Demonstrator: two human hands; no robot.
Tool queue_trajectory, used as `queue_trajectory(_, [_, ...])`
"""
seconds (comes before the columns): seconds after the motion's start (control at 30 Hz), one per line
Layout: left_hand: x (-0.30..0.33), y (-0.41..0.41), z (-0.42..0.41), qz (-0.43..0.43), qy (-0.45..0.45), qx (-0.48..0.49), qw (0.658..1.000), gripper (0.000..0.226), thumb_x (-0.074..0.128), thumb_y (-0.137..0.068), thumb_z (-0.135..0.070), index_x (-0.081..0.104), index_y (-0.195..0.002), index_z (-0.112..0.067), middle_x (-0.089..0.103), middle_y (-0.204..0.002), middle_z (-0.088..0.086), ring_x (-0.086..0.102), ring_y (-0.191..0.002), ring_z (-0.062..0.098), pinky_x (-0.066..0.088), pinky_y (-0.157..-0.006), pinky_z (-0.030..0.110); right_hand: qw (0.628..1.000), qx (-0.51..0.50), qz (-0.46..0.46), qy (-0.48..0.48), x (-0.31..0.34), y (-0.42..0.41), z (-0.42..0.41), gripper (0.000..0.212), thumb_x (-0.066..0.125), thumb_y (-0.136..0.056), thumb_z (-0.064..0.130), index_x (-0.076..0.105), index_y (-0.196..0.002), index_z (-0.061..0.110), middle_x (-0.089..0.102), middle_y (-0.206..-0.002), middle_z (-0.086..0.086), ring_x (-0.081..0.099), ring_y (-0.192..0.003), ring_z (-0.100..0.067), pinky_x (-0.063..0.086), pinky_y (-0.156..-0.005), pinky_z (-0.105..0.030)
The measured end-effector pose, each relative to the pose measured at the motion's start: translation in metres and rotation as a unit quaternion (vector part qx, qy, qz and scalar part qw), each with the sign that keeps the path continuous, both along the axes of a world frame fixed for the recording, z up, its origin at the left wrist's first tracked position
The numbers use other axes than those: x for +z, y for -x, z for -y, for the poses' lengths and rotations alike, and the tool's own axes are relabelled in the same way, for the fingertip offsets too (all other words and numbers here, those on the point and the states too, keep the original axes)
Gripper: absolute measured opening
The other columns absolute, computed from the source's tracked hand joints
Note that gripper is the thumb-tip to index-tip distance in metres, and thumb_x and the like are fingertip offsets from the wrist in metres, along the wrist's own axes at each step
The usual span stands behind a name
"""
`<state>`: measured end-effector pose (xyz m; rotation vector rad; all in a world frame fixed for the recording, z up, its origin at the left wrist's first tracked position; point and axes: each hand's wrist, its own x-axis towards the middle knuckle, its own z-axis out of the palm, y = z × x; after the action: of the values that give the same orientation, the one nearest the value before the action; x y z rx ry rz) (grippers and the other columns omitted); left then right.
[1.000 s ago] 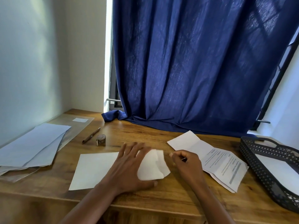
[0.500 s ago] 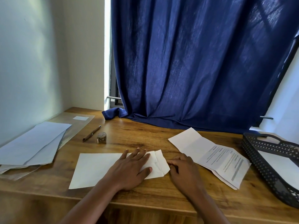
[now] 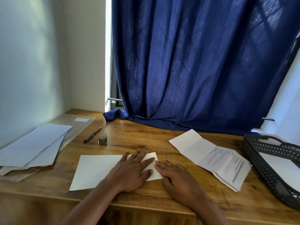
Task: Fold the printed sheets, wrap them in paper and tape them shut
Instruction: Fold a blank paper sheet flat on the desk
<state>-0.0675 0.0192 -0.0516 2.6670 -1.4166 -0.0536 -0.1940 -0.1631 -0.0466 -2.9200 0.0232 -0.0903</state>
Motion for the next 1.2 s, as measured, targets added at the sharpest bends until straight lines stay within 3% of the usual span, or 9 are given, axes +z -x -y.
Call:
queue_trajectory(0.1, [0.000,0.001,0.000,-0.003,0.003,-0.002,1.000,0.080,-0.001,-0.087,-0.073,0.005,-0.161,-0.045,-0.004,-0.172,-0.009,-0.009,-0.158,0.013,-0.009,-0.127,0.043,0.998,0.006,-0.053,0.022,0.000,0.008,-0.005,0.063,0.024,-0.101,0.058,0.005,-0.159,0.042,0.000,-0.166,0.023,-0.006,-0.151,0.004,-0.005,-0.124,-0.029])
queue_trajectory(0.23, [-0.001,-0.001,0.001,-0.005,0.006,0.001,1.000,0.065,0.013,-0.102,-0.067,0.007,-0.162,-0.044,-0.003,-0.172,-0.009,-0.008,-0.158,0.012,-0.007,-0.128,0.043,0.995,-0.001,-0.089,0.046,0.004,0.015,-0.012,0.088,0.019,-0.088,0.084,-0.007,-0.159,0.040,-0.013,-0.165,0.023,-0.015,-0.151,0.000,-0.007,-0.125,-0.035])
queue_trajectory(0.47, [0.001,0.004,-0.011,0.023,0.219,0.000,0.975,0.054,0.036,-0.099,-0.067,0.051,-0.143,-0.040,0.042,-0.157,-0.017,0.033,-0.146,0.005,0.032,-0.121,0.039,0.995,-0.012,-0.097,0.026,0.009,0.020,-0.015,0.107,0.023,-0.075,0.097,-0.010,-0.159,0.040,-0.013,-0.166,0.022,-0.013,-0.152,-0.002,-0.006,-0.126,-0.038])
queue_trajectory(0.63, [0.006,0.020,-0.053,0.056,0.205,0.010,0.977,0.056,0.040,-0.095,-0.077,0.053,-0.138,-0.044,0.045,-0.149,-0.026,0.038,-0.138,-0.001,0.032,-0.117,0.032,0.995,-0.014,-0.097,0.029,0.005,0.037,-0.016,0.113,0.025,-0.071,0.100,-0.011,-0.159,0.039,-0.017,-0.161,0.028,-0.015,-0.151,0.000,-0.007,-0.125,-0.035])
queue_trajectory(0.77, [0.004,0.033,-0.117,0.021,0.062,0.031,0.997,0.093,0.037,-0.075,-0.099,0.029,-0.153,-0.051,0.015,-0.157,-0.035,0.011,-0.148,-0.008,0.006,-0.126,0.032,0.997,-0.021,-0.051,0.049,0.006,0.060,-0.019,0.102,0.031,-0.077,0.094,0.001,-0.159,0.042,-0.004,-0.163,0.029,-0.004,-0.151,0.001,-0.004,-0.123,-0.029])
queue_trajectory(0.87, [-0.005,0.036,-0.155,0.034,0.051,0.034,0.998,0.094,0.045,-0.072,-0.098,0.024,-0.153,-0.056,0.005,-0.158,-0.039,-0.001,-0.148,-0.012,0.006,-0.127,0.034,0.997,-0.004,0.061,0.051,-0.004,0.071,-0.019,0.090,0.035,-0.078,0.091,0.028,-0.154,0.044,0.024,-0.158,0.027,0.020,-0.148,0.000,0.015,-0.120,-0.025])
queue_trajectory(0.97, [-0.018,0.036,-0.180,0.054,0.129,0.012,0.990,0.062,0.053,-0.087,-0.073,0.041,-0.146,-0.057,0.024,-0.156,-0.042,0.017,-0.148,-0.013,0.027,-0.123,0.037,0.986,0.021,0.162,0.013,-0.023,0.077,-0.013,0.067,0.050,-0.082,0.082,0.060,-0.133,0.041,0.053,-0.136,0.025,0.046,-0.132,0.000,0.048,-0.104,-0.024])
queue_trajectory(1.13, [-0.019,0.041,-0.194,-0.033,0.293,0.019,0.955,0.042,0.066,-0.085,-0.032,0.068,-0.122,-0.052,0.064,-0.130,-0.031,0.057,-0.130,-0.001,0.046,-0.111,0.029,0.967,0.040,0.238,-0.080,-0.033,0.083,-0.008,0.033,0.081,-0.079,0.031,0.072,-0.109,0.041,0.061,-0.118,0.026,0.054,-0.124,0.003,0.057,-0.089,-0.028])
queue_trajectory(1.2, [-0.010,0.042,-0.191,-0.068,0.343,0.026,0.937,0.030,0.069,-0.083,-0.035,0.074,-0.111,-0.046,0.073,-0.118,-0.022,0.067,-0.118,0.006,0.054,-0.102,0.034,0.959,0.049,0.233,-0.158,-0.031,0.084,-0.007,0.033,0.081,-0.082,0.014,0.076,-0.104,0.039,0.065,-0.114,0.023,0.059,-0.120,-0.003,0.056,-0.088,-0.027])
